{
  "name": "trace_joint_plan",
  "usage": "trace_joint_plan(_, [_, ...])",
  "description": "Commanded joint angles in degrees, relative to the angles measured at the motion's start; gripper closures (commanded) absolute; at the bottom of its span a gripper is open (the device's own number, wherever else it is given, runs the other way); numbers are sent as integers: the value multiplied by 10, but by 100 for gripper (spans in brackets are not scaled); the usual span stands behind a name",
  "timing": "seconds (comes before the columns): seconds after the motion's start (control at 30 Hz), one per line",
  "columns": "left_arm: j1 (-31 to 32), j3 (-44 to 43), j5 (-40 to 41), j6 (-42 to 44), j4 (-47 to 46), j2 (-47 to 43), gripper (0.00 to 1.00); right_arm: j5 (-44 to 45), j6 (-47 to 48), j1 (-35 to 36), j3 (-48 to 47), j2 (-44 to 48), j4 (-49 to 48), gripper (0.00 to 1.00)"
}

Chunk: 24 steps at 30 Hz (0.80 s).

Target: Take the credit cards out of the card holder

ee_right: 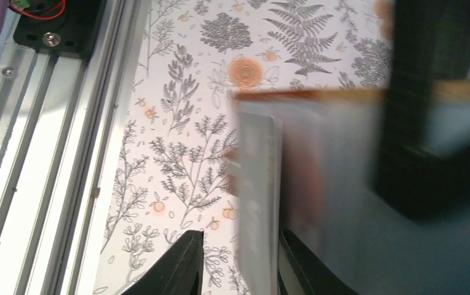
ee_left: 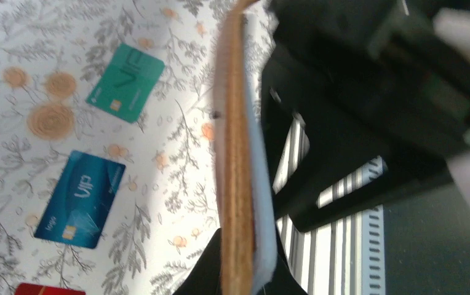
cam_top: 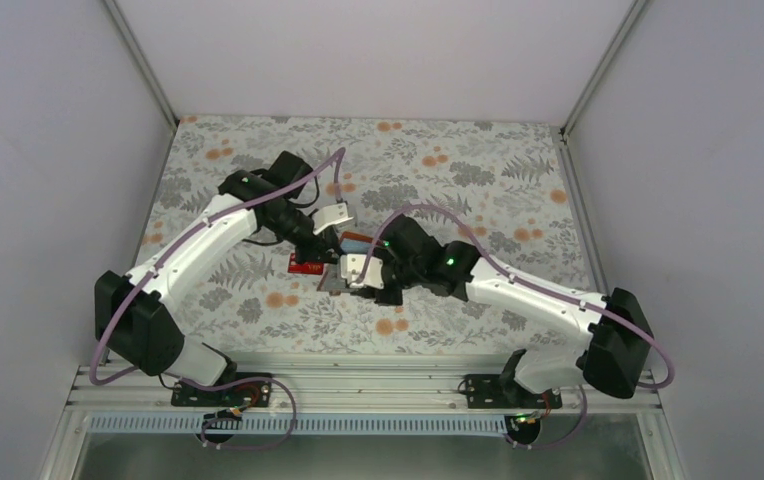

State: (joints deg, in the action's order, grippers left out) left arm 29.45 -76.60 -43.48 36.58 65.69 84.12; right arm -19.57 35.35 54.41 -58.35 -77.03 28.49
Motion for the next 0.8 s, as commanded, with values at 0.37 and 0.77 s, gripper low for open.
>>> trace_joint_plan(0.37, [2, -6, -73, 2, -54, -5, 98, 180, -22, 77, -35, -37, -1, 70])
trace_joint_plan(0.77, [-27, -58, -99, 14, -29, -3, 21, 46, -110, -3, -12, 21, -61, 96])
